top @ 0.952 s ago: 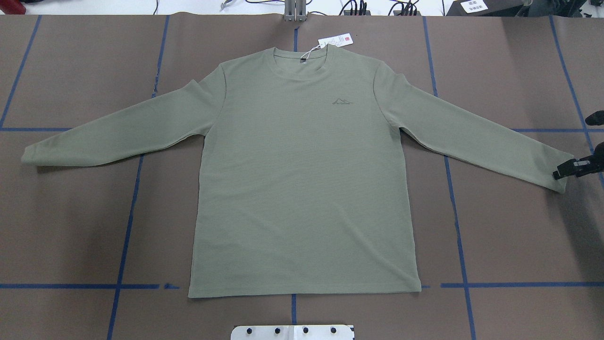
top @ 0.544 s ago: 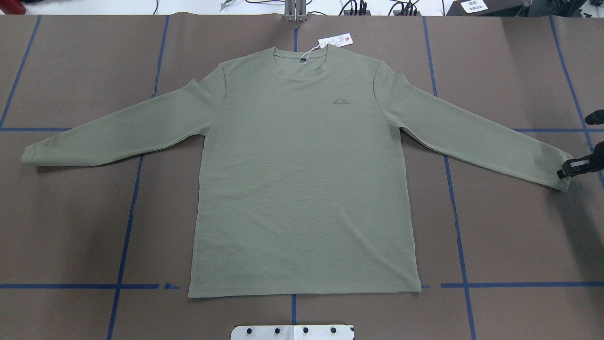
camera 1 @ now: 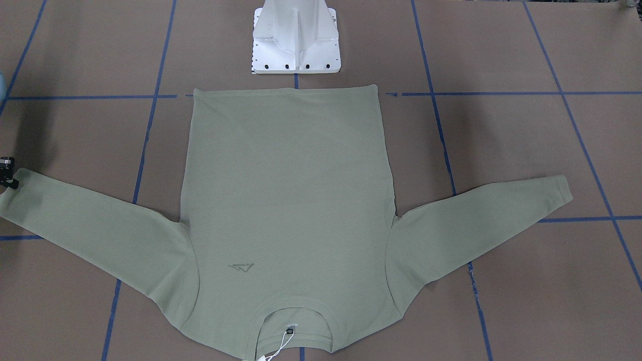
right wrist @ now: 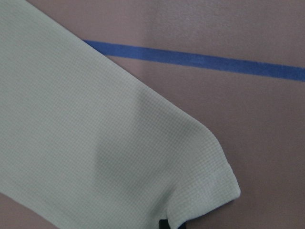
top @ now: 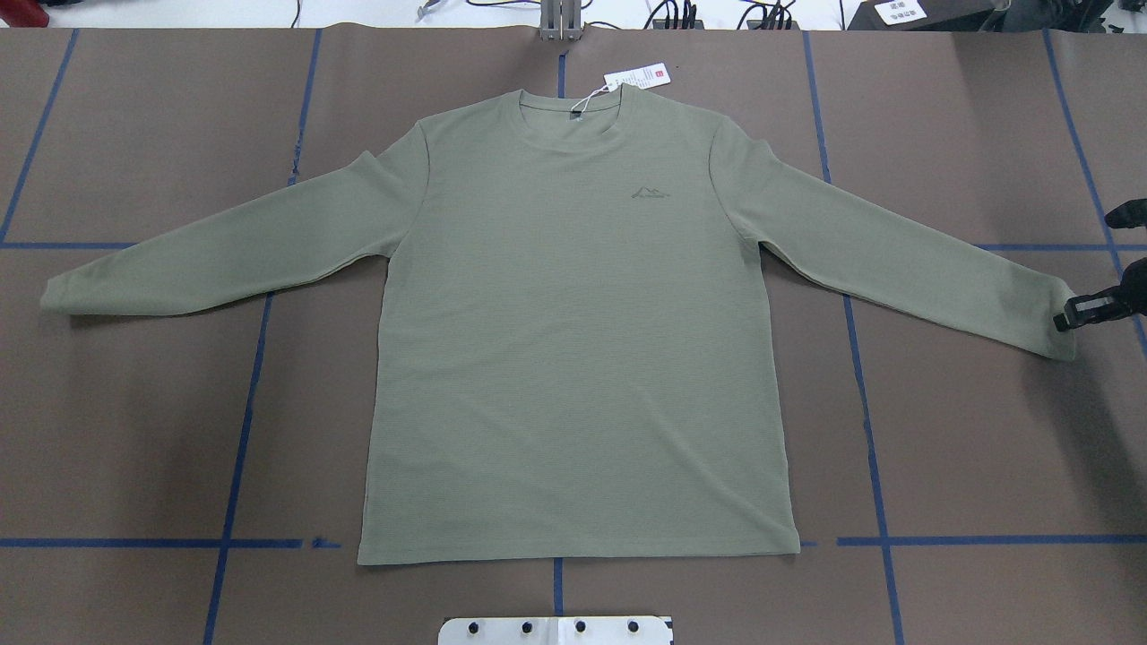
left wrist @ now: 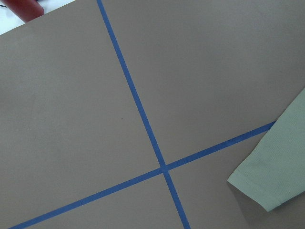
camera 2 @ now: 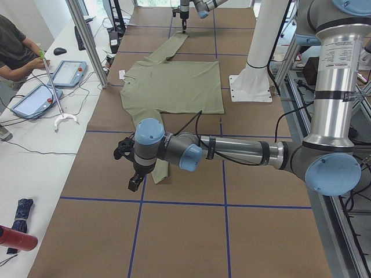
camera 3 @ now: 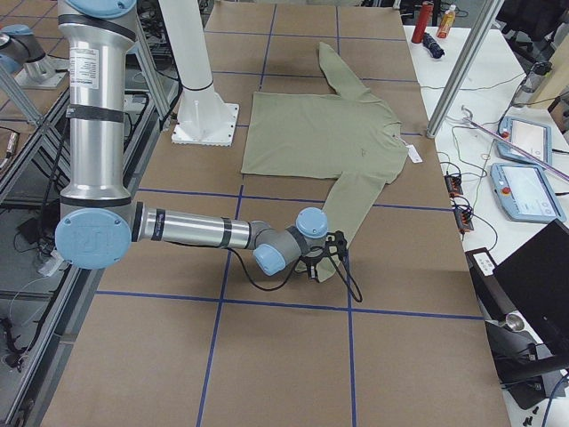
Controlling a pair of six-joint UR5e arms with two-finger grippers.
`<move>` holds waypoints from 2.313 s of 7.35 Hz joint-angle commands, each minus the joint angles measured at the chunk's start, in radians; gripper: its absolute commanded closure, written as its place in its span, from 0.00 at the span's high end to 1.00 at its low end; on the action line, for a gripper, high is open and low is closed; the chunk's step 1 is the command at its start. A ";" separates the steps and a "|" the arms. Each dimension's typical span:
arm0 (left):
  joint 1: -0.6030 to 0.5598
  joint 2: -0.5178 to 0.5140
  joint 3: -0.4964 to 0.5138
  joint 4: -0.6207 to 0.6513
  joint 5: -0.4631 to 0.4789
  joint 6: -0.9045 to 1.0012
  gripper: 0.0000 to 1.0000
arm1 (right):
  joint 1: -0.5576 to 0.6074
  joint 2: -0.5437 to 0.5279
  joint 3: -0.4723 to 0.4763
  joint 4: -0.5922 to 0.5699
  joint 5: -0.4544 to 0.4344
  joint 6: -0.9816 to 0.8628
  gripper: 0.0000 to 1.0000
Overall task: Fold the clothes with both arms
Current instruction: 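Lower the right gripper onto the cuff of the nearer sleeve and grasp it, then lift the sleeve with the right gripper and carry it across the shirt body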
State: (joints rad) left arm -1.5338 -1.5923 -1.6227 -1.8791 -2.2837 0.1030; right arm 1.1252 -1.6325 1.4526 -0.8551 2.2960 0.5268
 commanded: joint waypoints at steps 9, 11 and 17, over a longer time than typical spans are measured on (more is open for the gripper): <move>0.000 -0.002 -0.003 0.002 0.000 -0.008 1.00 | -0.099 0.853 -0.080 -0.490 0.112 0.248 0.00; 0.000 -0.002 -0.003 0.002 0.000 -0.006 1.00 | -0.169 1.047 -0.229 -0.479 0.070 0.257 0.00; 0.000 0.011 0.001 0.002 -0.086 -0.006 1.00 | -0.453 1.172 -0.359 -0.308 -0.260 0.392 0.00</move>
State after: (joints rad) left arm -1.5340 -1.5830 -1.6227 -1.8776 -2.3635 0.0970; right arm 0.6886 -0.4607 1.0985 -1.1783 2.0570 0.9020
